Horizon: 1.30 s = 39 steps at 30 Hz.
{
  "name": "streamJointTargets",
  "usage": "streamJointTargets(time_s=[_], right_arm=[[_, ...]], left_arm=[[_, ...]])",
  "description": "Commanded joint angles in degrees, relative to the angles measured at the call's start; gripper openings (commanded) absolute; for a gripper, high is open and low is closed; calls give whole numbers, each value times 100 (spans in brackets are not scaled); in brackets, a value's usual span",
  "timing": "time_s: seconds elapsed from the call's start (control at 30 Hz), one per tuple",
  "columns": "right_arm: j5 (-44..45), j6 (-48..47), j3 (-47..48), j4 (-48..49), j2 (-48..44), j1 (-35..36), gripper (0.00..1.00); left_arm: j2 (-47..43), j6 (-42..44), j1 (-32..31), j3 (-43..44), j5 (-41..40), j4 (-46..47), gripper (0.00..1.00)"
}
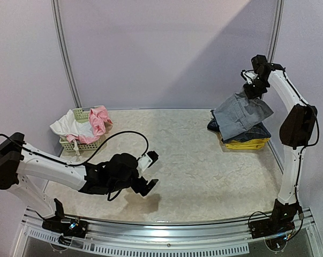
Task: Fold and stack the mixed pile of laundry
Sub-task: Place the square-folded shirt at the corner of the board, then adjust the square-folded shirt at the corner of the board.
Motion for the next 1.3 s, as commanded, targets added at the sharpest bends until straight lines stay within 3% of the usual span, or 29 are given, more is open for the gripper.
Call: streamJointTargets(time_s=[0.0,0.7,1.0,1.27], right_arm=[[293,-70,-221,694,222,-80,0],[1468,-111,-1204,2317,926,-238,3],[1688,356,-1159,2229,898,-238,52],[1657,969,-1080,2071,238,-233,91]], left_arm=[[99,-20,74,117,11,-19,99],[112,-9,75,108,14,7,99],[90,-26,75,126,60,-28,99],[13,-60,75,134,97,-63,99]])
